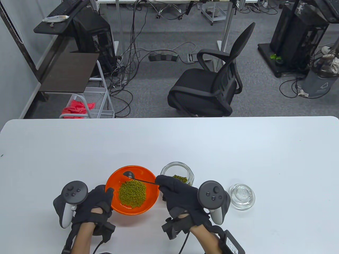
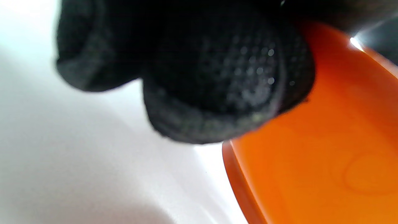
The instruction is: Portion mung beans with measuring scoop (Bowl in hand)
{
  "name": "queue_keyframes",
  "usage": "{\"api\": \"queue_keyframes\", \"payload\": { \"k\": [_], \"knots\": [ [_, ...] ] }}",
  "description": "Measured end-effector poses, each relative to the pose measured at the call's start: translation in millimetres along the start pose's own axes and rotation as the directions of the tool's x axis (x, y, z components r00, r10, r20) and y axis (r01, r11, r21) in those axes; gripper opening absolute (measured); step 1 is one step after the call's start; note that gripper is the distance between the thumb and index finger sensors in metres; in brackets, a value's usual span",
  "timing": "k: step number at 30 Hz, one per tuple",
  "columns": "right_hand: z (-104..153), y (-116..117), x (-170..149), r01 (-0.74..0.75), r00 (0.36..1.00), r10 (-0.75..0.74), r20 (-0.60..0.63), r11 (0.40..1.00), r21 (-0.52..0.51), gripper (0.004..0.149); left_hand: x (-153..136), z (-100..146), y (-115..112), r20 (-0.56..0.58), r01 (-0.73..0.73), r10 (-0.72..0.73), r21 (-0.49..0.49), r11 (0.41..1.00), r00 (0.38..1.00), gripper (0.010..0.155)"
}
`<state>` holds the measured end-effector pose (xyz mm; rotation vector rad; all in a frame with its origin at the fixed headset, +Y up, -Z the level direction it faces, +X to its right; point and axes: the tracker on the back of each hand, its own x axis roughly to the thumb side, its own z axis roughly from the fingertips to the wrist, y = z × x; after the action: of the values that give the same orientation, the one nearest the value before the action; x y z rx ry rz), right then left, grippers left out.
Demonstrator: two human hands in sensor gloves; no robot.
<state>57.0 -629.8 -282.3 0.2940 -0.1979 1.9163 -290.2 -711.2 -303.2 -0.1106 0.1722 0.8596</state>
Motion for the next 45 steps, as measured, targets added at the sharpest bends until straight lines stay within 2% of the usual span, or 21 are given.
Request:
{"api": "queue_keyframes", "payload": {
  "k": [8,20,28,36,45],
  "knots": [
    [-2,-16,-2,0.031,0.999,-0.032,-0.008,0.995,-0.097,0.04,0,0,0,-0.004,-0.008,0.008,-0.004,1.0,1.0,0.055],
    [-6,-65,-18,0.095,0.99,-0.119,-0.074,0.957,-0.274,0.041,-1,0,0,-0.011,-0.011,0.01,-0.01,1.0,1.0,0.055],
    [-9,-92,-48,-0.003,0.981,-0.075,-0.178,0.916,-0.402,0.041,-1,0,0,-0.013,-0.012,0.012,-0.007,1.0,1.0,0.055],
    [-11,-98,-77,-0.122,0.954,-0.011,-0.301,0.899,-0.421,0.042,-1,0,0,-0.017,-0.011,0.011,-0.01,1.0,1.0,0.055],
    [-14,-88,-100,-0.327,0.901,0.171,-0.397,0.87,-0.368,0.042,-2,0,1,-0.017,-0.015,0.015,-0.01,1.0,1.0,0.055]
  ]
}}
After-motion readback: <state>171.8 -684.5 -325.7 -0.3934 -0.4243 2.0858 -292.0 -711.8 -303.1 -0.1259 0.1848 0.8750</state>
